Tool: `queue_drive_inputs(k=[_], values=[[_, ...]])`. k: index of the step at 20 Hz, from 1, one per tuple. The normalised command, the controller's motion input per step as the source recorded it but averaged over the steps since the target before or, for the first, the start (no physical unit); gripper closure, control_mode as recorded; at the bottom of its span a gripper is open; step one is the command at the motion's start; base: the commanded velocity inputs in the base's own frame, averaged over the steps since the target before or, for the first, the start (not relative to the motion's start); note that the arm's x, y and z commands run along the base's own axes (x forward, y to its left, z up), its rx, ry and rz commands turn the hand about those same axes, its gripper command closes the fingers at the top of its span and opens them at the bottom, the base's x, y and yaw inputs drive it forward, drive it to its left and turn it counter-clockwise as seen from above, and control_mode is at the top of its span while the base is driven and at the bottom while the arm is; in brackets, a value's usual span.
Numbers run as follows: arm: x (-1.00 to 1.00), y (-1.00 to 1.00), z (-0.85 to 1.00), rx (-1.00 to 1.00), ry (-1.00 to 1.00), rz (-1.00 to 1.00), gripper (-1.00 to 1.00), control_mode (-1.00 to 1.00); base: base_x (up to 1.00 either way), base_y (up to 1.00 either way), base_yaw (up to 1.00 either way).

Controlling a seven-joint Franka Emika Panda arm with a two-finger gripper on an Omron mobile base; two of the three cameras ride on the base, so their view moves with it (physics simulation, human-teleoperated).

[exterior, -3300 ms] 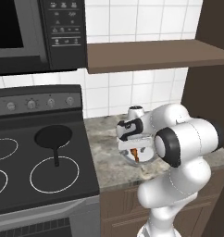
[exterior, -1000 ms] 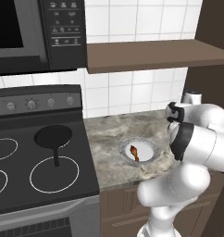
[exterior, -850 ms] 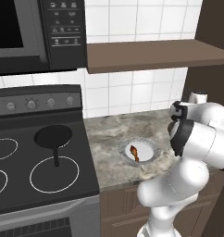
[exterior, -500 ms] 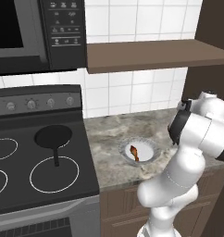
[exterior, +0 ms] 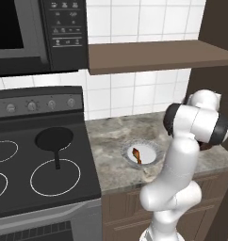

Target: Place the chicken drumstick on the plate and place the eggplant on the same plate.

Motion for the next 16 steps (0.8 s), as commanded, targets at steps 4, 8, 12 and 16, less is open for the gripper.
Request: queue_drive_inputs(k=[4,8,12,16], values=[[0.16,-0.10,-0.31,0.00,0.00,0.04,-1.00,-1.00,0.00,0.00,0.00],[0.13,-0.01,-0.28,0.00,0.00,0.02,-1.00,-1.00,0.00,0.00,0.00],[0.10,0.00,-0.26,0.00,0.00,0.02,-1.00,-1.00,0.00,0.00,0.00],[0.00,0.00,-0.31,0.00,0.00,0.02,-1.00,-1.00,0.00,0.00,0.00]])
